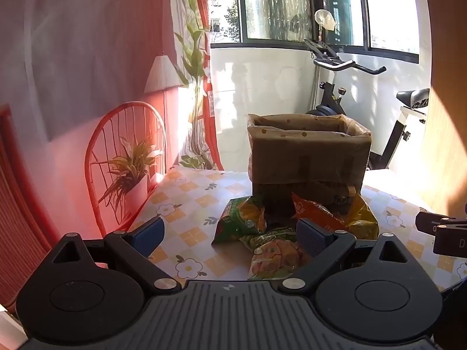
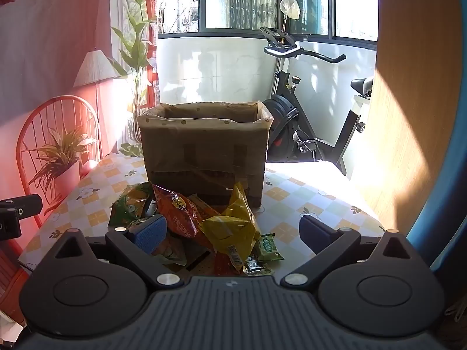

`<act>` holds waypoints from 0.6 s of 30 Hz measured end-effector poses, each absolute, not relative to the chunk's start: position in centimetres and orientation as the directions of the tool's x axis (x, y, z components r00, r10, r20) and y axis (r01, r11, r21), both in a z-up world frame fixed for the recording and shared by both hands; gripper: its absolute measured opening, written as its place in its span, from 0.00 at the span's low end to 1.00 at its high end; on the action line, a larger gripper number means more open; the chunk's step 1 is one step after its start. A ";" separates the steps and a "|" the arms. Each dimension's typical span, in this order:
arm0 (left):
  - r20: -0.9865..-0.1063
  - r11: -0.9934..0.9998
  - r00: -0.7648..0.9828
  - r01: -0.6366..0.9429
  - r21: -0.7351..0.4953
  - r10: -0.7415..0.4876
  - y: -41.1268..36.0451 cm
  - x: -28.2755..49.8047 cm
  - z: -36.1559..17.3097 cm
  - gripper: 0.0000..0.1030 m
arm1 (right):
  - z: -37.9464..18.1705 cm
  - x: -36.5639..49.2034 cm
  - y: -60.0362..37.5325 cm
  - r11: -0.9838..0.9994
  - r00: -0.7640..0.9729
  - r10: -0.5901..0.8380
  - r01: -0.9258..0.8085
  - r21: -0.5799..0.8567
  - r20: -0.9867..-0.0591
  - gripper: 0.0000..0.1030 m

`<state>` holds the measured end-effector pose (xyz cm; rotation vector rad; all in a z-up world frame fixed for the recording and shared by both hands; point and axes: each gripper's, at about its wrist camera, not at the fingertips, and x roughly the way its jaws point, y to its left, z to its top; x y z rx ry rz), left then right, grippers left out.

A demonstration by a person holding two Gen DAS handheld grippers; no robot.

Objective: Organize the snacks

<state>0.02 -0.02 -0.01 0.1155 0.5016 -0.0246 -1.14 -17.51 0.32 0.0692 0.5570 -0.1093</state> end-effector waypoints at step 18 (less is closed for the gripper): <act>-0.481 0.994 0.876 0.046 0.104 0.010 0.3 0.1 0.1 0.95 | 0.2 -1.1 -17.5 0.992 0.841 -0.087 0.124 0.035 -0.534 0.97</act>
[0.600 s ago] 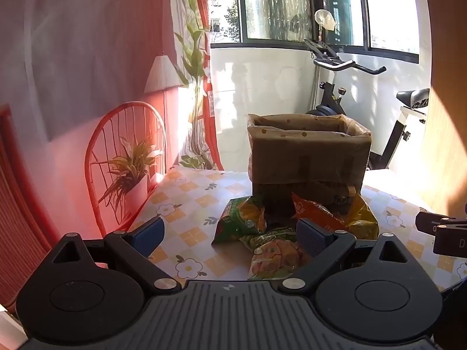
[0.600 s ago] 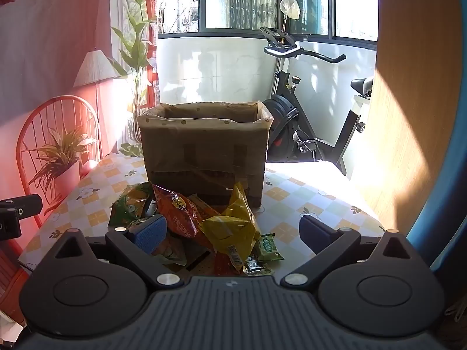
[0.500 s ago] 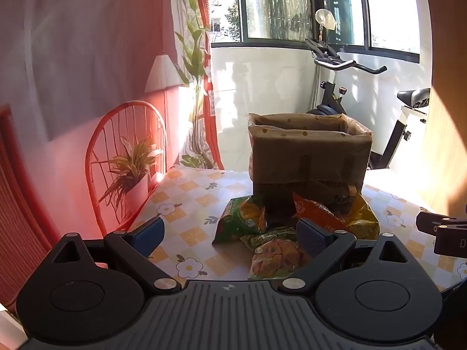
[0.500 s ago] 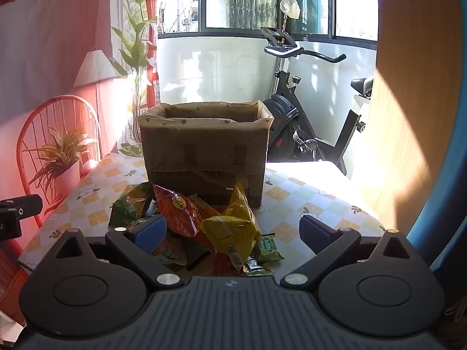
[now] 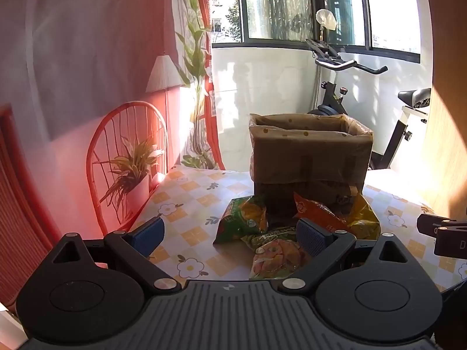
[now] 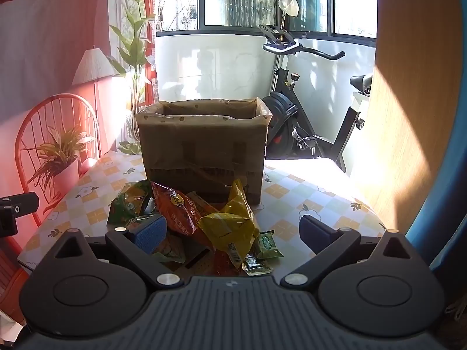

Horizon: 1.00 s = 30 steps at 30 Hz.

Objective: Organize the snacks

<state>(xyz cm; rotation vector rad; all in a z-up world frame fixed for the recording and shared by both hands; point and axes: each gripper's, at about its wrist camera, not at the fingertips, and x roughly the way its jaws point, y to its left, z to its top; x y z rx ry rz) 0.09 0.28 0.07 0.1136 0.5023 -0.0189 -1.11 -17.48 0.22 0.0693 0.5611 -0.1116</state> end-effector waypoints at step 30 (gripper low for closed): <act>-0.474 0.993 0.880 0.046 0.107 0.010 0.0 -0.1 0.3 0.95 | 0.2 -1.2 -17.8 0.991 0.841 -0.085 0.125 0.039 -0.534 0.97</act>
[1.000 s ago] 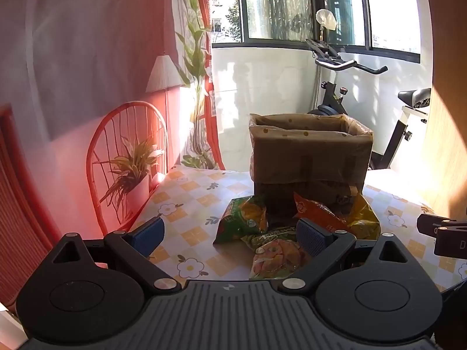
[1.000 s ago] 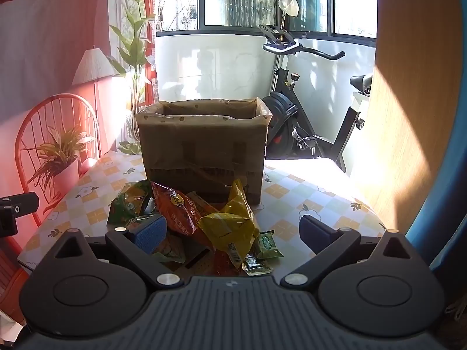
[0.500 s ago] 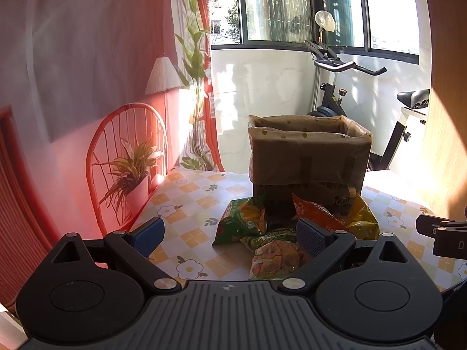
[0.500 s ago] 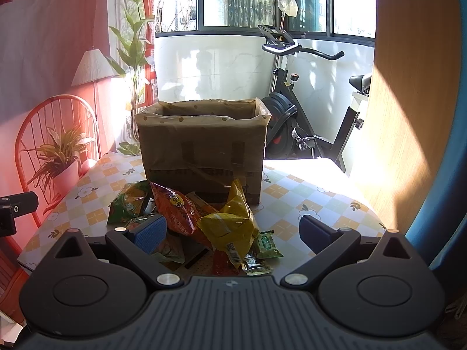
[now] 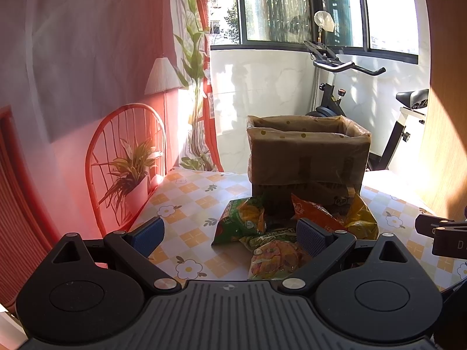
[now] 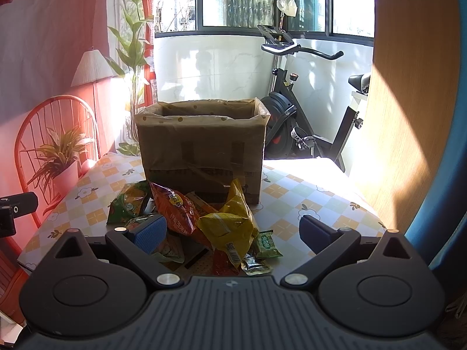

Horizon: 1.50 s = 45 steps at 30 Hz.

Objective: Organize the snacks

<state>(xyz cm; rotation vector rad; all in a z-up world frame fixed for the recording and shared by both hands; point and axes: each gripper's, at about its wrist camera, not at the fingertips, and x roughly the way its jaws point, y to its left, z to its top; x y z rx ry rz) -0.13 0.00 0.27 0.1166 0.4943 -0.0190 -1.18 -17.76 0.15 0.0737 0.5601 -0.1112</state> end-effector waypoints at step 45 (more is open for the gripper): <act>-0.433 0.999 0.901 0.029 0.044 -0.007 1.5 3.5 0.0 0.96 | -0.6 1.6 -19.3 0.996 0.871 -0.029 0.065 0.056 -0.491 1.00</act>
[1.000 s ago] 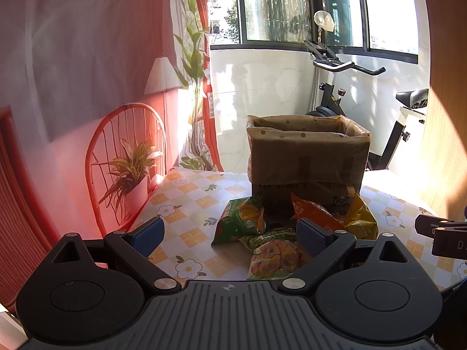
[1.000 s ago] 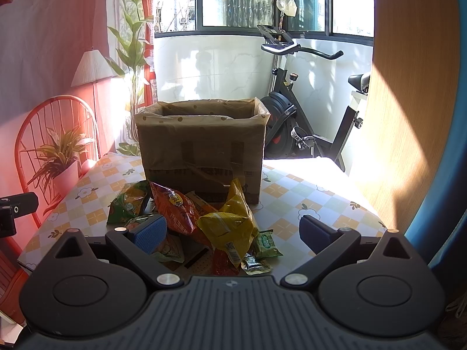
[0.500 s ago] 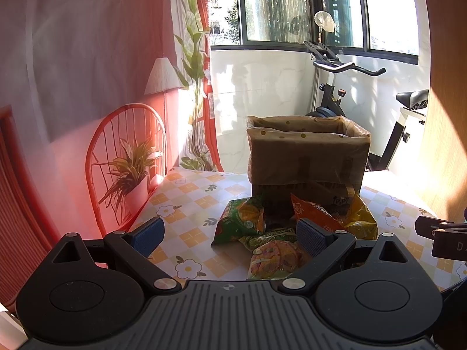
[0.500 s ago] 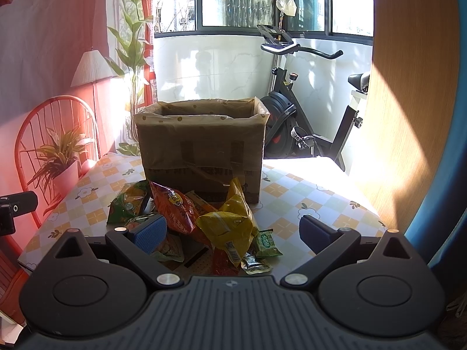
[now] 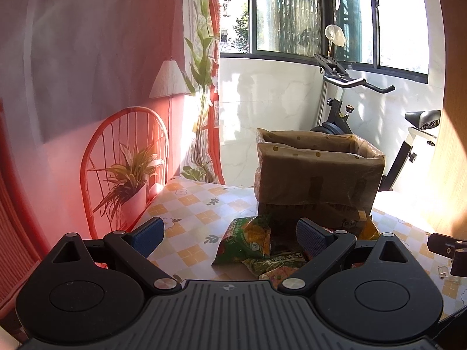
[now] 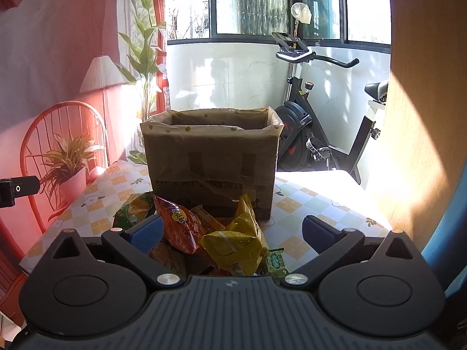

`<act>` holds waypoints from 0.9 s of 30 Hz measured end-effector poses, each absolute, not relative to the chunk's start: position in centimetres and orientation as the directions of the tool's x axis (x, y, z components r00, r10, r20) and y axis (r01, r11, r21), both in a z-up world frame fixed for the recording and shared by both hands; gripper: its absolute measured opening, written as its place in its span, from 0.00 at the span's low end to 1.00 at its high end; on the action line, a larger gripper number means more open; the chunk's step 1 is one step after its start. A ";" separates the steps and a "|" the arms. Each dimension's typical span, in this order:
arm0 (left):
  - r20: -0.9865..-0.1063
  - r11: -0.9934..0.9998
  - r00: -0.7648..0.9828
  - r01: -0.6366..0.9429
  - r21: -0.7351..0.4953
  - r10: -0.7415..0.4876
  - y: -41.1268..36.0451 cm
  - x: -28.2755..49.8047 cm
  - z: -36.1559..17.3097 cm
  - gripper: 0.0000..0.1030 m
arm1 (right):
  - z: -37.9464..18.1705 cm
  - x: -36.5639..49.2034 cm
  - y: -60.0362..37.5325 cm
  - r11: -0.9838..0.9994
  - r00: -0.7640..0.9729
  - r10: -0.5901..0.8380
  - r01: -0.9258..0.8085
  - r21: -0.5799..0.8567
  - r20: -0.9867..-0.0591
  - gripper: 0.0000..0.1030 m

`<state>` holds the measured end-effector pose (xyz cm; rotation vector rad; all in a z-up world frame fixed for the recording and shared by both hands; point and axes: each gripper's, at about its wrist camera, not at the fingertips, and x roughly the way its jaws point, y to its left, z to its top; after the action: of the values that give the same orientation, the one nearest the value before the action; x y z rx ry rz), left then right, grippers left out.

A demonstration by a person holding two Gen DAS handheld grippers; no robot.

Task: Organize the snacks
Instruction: 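Lower the right gripper onto the red chip bag and close it while the left tool approaches the pile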

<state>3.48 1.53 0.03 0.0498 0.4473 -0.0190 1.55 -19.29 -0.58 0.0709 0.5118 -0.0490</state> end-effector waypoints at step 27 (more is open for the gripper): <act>-0.506 0.999 0.862 -0.034 0.001 0.030 4.7 14.3 -6.3 0.95 | -10.8 18.6 -12.7 0.954 0.777 0.152 -0.278 -0.116 -0.611 0.73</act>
<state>14.29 4.74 -6.28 -0.0077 0.5309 0.0334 18.59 -12.69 -10.84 -0.2044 0.6411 0.2341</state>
